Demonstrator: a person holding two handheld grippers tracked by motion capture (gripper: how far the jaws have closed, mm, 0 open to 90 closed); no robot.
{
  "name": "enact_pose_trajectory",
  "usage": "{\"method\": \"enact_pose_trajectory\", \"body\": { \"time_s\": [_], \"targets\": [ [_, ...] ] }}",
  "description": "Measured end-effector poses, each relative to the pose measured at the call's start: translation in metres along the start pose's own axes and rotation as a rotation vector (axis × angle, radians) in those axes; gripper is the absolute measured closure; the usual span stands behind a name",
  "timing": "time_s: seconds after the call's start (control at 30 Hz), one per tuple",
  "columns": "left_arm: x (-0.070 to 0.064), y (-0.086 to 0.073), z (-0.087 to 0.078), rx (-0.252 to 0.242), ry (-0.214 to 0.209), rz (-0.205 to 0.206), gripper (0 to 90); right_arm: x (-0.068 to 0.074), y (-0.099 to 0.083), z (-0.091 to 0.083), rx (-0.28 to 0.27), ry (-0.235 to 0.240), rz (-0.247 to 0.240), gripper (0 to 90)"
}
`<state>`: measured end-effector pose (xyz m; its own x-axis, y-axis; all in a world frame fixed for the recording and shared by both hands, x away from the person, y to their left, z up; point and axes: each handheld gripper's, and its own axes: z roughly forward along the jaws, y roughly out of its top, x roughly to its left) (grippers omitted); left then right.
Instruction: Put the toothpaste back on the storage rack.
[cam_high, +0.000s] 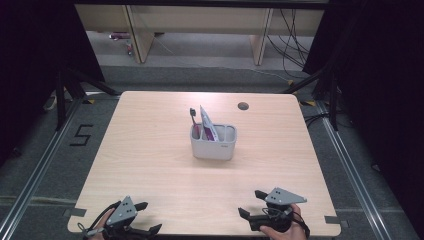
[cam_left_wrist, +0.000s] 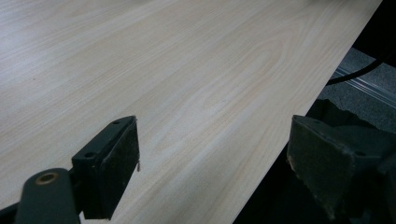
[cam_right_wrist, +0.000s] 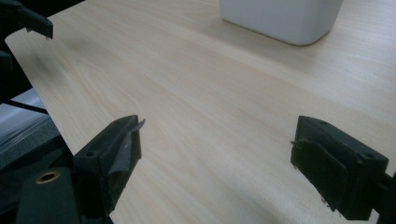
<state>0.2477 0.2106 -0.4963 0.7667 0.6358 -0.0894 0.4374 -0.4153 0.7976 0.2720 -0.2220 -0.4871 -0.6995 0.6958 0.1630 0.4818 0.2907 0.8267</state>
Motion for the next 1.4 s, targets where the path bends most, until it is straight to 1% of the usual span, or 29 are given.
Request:
{"method": "enact_pose_trajectory", "body": {
  "time_s": [0.03, 0.07, 0.1, 0.13, 0.17, 0.3, 0.33, 0.37, 0.4, 0.47, 0.5, 0.53, 0.57, 0.6, 0.63, 0.67, 0.77, 0.83, 0.87, 0.93, 0.97, 1.07, 1.1, 1.13, 1.17, 1.2, 1.27, 1.37, 1.4],
  "targets": [
    [0.000, 0.000, 0.000, 0.001, 0.001, -0.004, 16.5, 0.000, -0.001, -0.001, 0.008, -0.003, -0.014, 16.3],
    [-0.001, 0.000, 0.001, -0.011, -0.005, -0.018, 16.5, 0.001, -0.002, -0.001, 0.018, -0.001, -0.008, 16.3],
    [-0.001, 0.000, 0.000, -0.002, -0.003, -0.008, 16.5, 0.002, -0.003, -0.001, 0.013, 0.011, -0.011, 16.3],
    [-0.001, 0.000, 0.000, -0.003, -0.003, -0.008, 16.5, 0.003, -0.004, -0.002, 0.030, 0.012, 0.007, 16.3],
    [-0.001, 0.000, 0.000, -0.003, -0.003, -0.009, 16.5, 0.002, -0.005, -0.002, 0.019, -0.001, -0.026, 16.3],
    [-0.001, 0.000, 0.001, -0.006, -0.001, -0.010, 16.5, 0.004, -0.008, -0.003, 0.045, 0.014, -0.006, 16.4],
    [-0.001, 0.000, 0.000, -0.005, -0.003, -0.010, 16.5, 0.005, -0.009, -0.005, 0.050, 0.000, 0.000, 16.4],
    [-0.001, 0.000, 0.000, -0.004, -0.004, -0.010, 16.5, 0.004, -0.010, -0.005, 0.040, -0.010, -0.031, 16.4],
    [-0.001, 0.000, 0.000, -0.004, -0.004, -0.009, 16.5, 0.005, -0.011, -0.005, 0.048, -0.009, -0.019, 16.4],
    [-0.001, 0.000, 0.000, -0.004, 0.002, -0.009, 16.5, 0.005, -0.011, -0.006, 0.045, -0.006, -0.036, 16.5],
    [-0.001, 0.000, 0.001, -0.009, -0.005, -0.014, 16.5, 0.009, -0.012, -0.006, 0.053, 0.017, 0.017, 16.5],
    [-0.001, 0.000, 0.001, -0.008, -0.005, -0.013, 16.5, 0.007, -0.013, -0.007, 0.047, 0.007, -0.026, 16.5],
    [-0.001, -0.001, 0.001, -0.008, -0.002, -0.013, 16.5, 0.008, -0.013, -0.007, 0.047, 0.002, -0.035, 16.5],
    [-0.001, 0.000, 0.001, -0.003, 0.002, -0.009, 16.5, 0.009, -0.015, -0.006, 0.051, 0.032, -0.011, 16.5],
    [-0.001, -0.001, 0.001, -0.007, 0.000, -0.014, 16.5, 0.010, -0.015, -0.008, 0.059, 0.032, -0.004, 16.5],
    [-0.001, -0.001, 0.001, -0.007, 0.000, -0.014, 16.5, 0.010, -0.016, -0.008, 0.053, 0.009, -0.021, 16.5],
    [-0.001, -0.001, 0.001, -0.006, 0.000, -0.014, 16.5, 0.011, -0.018, -0.009, 0.054, 0.020, -0.010, 16.5],
    [-0.001, -0.001, 0.001, -0.007, 0.000, -0.014, 16.5, 0.012, -0.019, -0.011, 0.051, 0.002, -0.005, 16.5],
    [-0.001, -0.001, 0.001, -0.006, 0.000, -0.014, 16.5, 0.011, -0.019, -0.012, 0.054, -0.003, -0.018, 16.5],
    [-0.001, -0.001, 0.001, -0.004, 0.003, -0.011, 16.5, 0.013, -0.021, -0.010, 0.067, -0.001, 0.008, 16.5],
    [-0.001, -0.001, 0.001, -0.004, 0.003, -0.011, 16.5, 0.012, -0.022, -0.011, 0.072, -0.004, -0.008, 16.5],
    [-0.002, -0.001, 0.001, -0.007, 0.000, -0.014, 16.5, 0.012, -0.023, -0.011, 0.082, 0.010, -0.014, 16.5],
    [-0.001, -0.001, 0.001, -0.007, 0.000, -0.013, 16.5, 0.012, -0.023, -0.011, 0.085, 0.020, -0.002, 16.5],
    [-0.001, -0.001, 0.001, -0.007, 0.000, -0.013, 16.5, 0.016, -0.024, -0.011, 0.092, 0.018, 0.044, 16.5],
    [-0.001, -0.001, 0.001, -0.007, 0.000, -0.013, 16.5, 0.013, -0.023, -0.011, 0.089, 0.013, -0.001, 16.5],
    [-0.001, -0.001, 0.001, -0.007, 0.000, -0.013, 16.5, 0.012, -0.023, -0.011, 0.091, 0.009, -0.011, 16.5],
    [-0.001, -0.001, 0.001, -0.008, -0.004, -0.013, 16.5, 0.012, -0.024, -0.010, 0.087, -0.012, -0.022, 16.4],
    [-0.001, -0.001, 0.001, -0.006, 0.000, -0.012, 16.5, 0.013, -0.024, -0.009, 0.099, 0.008, -0.004, 16.4],
    [-0.001, -0.001, 0.001, -0.005, 0.000, -0.011, 16.5, 0.013, -0.024, -0.010, 0.096, -0.001, -0.012, 16.4]
  ]
}}
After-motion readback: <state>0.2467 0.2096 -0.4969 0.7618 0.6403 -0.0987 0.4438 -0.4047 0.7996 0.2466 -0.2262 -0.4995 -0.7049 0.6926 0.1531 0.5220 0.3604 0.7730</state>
